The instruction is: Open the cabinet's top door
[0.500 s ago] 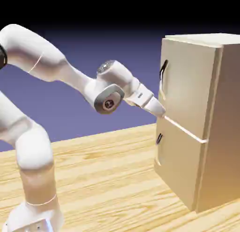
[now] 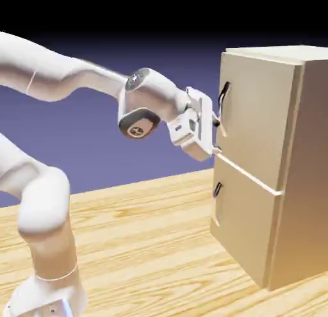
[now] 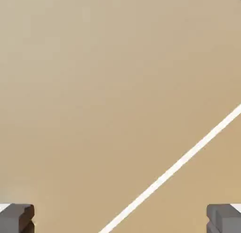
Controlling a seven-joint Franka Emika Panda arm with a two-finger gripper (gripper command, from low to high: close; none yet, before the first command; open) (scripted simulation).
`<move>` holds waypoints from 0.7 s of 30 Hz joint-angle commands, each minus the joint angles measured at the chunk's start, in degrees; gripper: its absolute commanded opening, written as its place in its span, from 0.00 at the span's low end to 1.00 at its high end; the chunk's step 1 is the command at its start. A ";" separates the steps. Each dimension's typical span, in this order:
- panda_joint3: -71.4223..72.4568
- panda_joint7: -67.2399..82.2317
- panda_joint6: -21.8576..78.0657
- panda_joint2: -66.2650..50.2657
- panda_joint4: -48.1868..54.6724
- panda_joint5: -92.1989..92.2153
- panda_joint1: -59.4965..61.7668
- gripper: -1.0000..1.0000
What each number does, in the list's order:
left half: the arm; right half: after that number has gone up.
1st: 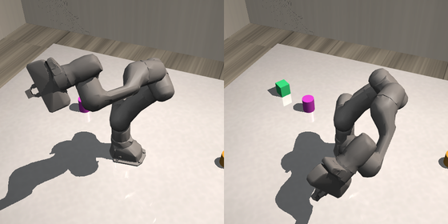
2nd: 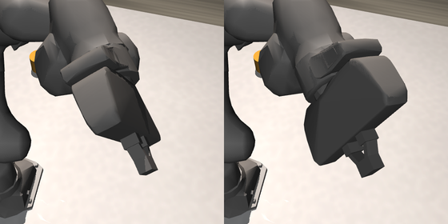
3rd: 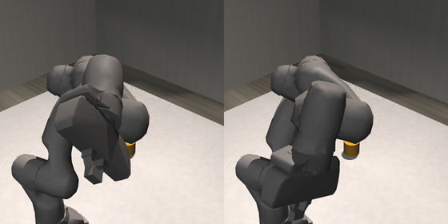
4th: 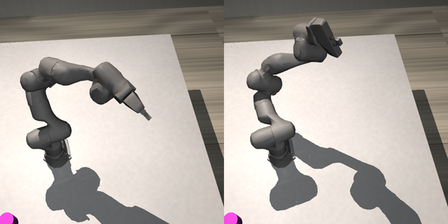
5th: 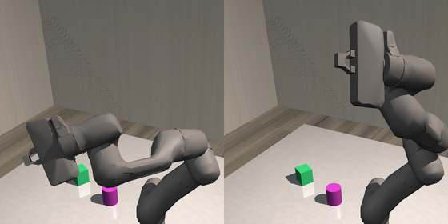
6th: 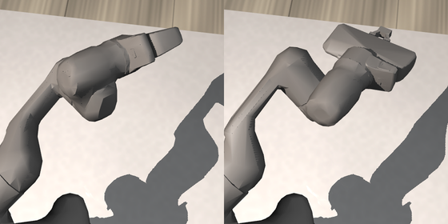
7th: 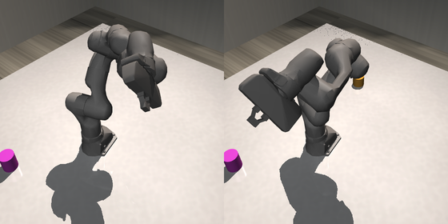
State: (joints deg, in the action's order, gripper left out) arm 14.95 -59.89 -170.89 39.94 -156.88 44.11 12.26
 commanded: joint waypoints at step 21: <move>17.74 -20.69 3.70 8.65 4.90 52.34 15.37 0.50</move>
State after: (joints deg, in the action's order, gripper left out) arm 32.69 -80.59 -167.18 48.59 -151.98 96.44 27.62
